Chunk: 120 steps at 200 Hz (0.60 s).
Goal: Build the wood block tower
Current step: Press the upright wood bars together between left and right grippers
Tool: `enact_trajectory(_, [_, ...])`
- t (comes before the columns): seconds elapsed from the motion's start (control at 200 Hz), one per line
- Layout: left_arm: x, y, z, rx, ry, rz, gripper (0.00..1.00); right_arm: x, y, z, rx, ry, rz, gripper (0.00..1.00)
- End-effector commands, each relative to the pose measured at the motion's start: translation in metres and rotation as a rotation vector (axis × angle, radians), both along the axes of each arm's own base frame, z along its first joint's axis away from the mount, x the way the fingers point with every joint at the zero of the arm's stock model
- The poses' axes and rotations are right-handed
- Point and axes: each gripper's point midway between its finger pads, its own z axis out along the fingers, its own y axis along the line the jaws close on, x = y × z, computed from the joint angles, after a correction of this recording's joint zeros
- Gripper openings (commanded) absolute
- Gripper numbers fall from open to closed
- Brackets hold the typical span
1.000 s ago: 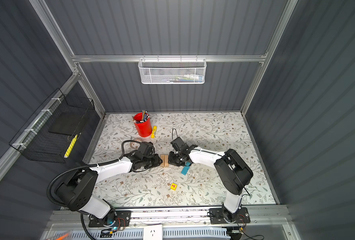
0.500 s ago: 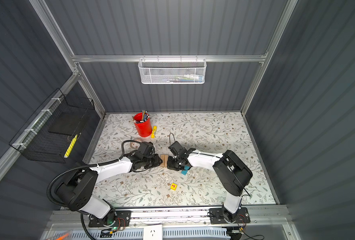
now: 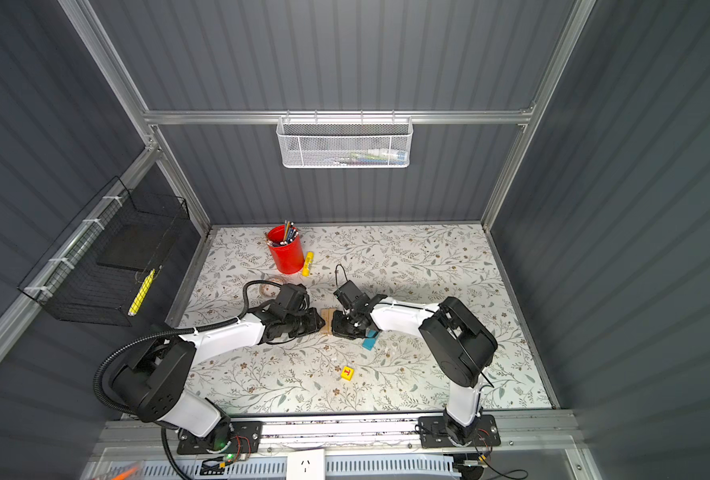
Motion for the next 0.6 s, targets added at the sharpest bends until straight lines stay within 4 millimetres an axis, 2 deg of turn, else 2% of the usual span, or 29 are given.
enact_trajectory(0.0, [0.003, 0.000, 0.001, 0.012, -0.001, -0.009, 0.24, 0.003, 0.002, -0.002, -0.015, -0.011, 0.009, 0.21])
enact_trajectory(0.125, [0.003, 0.001, 0.003, 0.010, -0.006, -0.010, 0.25, -0.003, -0.002, -0.001, -0.014, -0.002, 0.015, 0.20])
enact_trajectory(0.32, [0.005, -0.001, 0.009, 0.000, -0.018, -0.008, 0.25, -0.005, -0.006, 0.015, -0.002, -0.031, 0.018, 0.20])
enact_trajectory(0.595, [0.008, 0.001, 0.026, -0.007, -0.056, 0.000, 0.30, 0.008, -0.014, 0.039, 0.000, -0.084, 0.007, 0.24])
